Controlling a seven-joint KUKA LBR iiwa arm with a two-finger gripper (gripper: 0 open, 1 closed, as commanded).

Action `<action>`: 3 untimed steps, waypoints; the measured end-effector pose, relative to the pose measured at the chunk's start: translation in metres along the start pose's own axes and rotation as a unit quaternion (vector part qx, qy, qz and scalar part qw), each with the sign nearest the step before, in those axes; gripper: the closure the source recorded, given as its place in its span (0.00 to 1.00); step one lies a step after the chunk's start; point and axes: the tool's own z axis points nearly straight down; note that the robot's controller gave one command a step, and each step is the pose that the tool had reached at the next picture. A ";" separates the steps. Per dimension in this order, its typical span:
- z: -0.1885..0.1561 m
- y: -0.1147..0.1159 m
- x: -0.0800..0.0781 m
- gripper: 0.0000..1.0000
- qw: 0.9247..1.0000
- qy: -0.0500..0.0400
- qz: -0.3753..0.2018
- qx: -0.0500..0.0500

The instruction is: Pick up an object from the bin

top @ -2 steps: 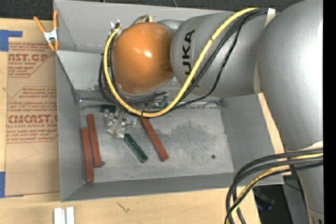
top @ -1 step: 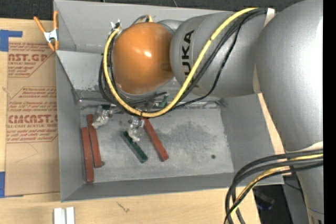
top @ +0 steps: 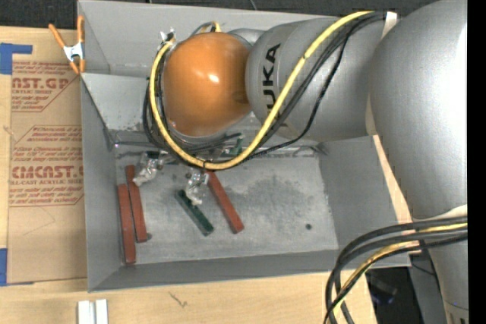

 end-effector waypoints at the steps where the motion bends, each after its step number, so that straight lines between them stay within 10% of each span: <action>1: 0.008 -0.002 0.018 0.00 0.999 -0.002 -0.033 0.002; 3: 0.034 0.006 0.061 0.00 0.976 0.000 -0.217 0.000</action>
Offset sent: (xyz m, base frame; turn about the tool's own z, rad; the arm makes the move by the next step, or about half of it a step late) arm -0.0046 -0.0599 -0.0232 -0.4546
